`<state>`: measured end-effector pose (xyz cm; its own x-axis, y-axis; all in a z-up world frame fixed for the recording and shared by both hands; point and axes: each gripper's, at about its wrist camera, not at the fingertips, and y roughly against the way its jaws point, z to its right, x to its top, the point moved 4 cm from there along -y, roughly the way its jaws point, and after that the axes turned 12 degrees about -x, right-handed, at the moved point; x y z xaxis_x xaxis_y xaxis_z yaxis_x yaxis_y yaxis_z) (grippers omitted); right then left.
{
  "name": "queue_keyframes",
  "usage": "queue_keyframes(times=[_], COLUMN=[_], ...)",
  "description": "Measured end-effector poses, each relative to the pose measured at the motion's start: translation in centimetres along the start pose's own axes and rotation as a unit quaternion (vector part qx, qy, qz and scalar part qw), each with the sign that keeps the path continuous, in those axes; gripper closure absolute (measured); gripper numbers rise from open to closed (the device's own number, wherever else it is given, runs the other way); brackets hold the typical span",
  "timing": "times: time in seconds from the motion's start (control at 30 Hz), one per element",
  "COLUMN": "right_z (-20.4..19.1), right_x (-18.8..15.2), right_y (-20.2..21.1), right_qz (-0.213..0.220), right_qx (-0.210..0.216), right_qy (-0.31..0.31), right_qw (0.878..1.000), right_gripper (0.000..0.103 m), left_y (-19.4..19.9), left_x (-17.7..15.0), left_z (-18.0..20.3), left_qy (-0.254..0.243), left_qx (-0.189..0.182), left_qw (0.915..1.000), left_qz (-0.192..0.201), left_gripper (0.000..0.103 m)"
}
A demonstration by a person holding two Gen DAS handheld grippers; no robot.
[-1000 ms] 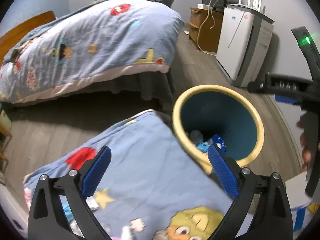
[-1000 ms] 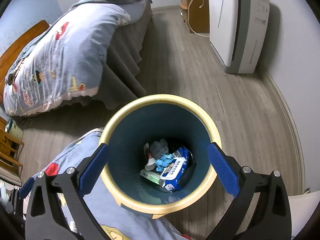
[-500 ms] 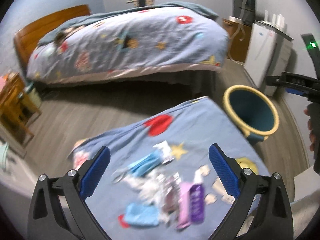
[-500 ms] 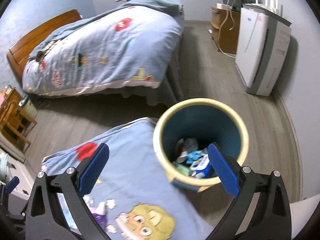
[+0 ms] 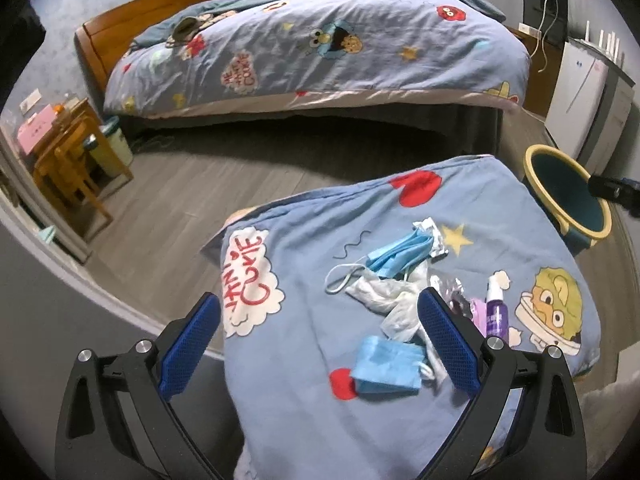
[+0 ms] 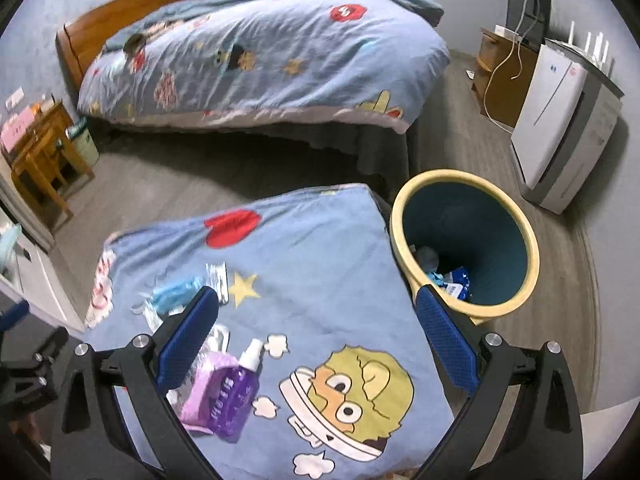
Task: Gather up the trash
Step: 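Move both tools back over the trash on the blanket, then grasp the purple spray bottle with the right tool while the left tool grasps the blue mask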
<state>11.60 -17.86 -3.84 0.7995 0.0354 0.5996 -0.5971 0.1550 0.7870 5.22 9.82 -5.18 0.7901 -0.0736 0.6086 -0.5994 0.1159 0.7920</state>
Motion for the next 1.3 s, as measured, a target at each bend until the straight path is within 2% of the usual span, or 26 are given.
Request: queue_keyframes(times=[0.2,0.37,0.53,0.73,0.83,0.93,1.03,1.1,1.13,1.23,1.3], right_z=[-1.8,-3.0,-4.3,-5.7,-6.6,-7.6,-8.2,-8.4,-8.4,-8.7,-8.5], right_x=[-0.8,-1.3,-2.3,-5.5,-7.5,-8.8,-9.5,-10.1,-10.4,-10.3,-10.2], right_y=[0.0,-0.9,-3.2,-6.3,-8.0,-9.1,-9.9,-10.6,-10.9,-11.1,-10.9], right_qz=[-0.002,-0.018,-0.065,-0.130,-0.167,-0.190,-0.210,-0.228,-0.237,-0.240,-0.234], right_qx=[0.002,0.037,0.039,0.056,0.063,0.073,0.087,0.090,0.094,0.113,0.107], right_qy=[0.015,0.020,0.023,0.012,0.011,0.022,0.021,0.019,0.017,0.010,0.018], right_qw=[1.000,0.999,0.997,0.990,0.984,0.979,0.974,0.969,0.967,0.964,0.966], right_gripper=[0.006,0.006,0.006,0.007,0.025,0.037,0.045,0.046,0.050,0.066,0.066], left_y=[-0.1,-1.4,-2.9,-4.5,-5.2,-5.5,-6.0,-6.4,-6.6,-7.4,-8.2], left_x=[0.1,-0.1,-0.1,-0.4,-0.4,-0.5,-0.7,-1.1,-1.3,-2.3,-3.0], left_z=[0.3,1.4,1.1,0.2,-0.1,-0.5,-0.5,-0.5,-0.4,-0.2,0.0], left_qy=[-0.003,-0.023,-0.024,-0.004,0.007,0.021,0.029,0.027,0.026,0.038,0.045], left_qx=[-0.016,-0.013,-0.005,-0.002,-0.004,-0.007,-0.015,-0.019,-0.023,-0.050,-0.063], left_qw=[0.9999,0.9995,0.9990,0.9981,0.9974,0.9967,0.9957,0.9948,0.9941,0.9896,0.9853], left_qz=[0.002,-0.019,-0.038,-0.061,-0.072,-0.078,-0.086,-0.097,-0.103,-0.130,-0.153], left_gripper=[0.005,0.005,0.005,0.005,0.005,0.005,0.005,0.005,0.005,0.008,0.012])
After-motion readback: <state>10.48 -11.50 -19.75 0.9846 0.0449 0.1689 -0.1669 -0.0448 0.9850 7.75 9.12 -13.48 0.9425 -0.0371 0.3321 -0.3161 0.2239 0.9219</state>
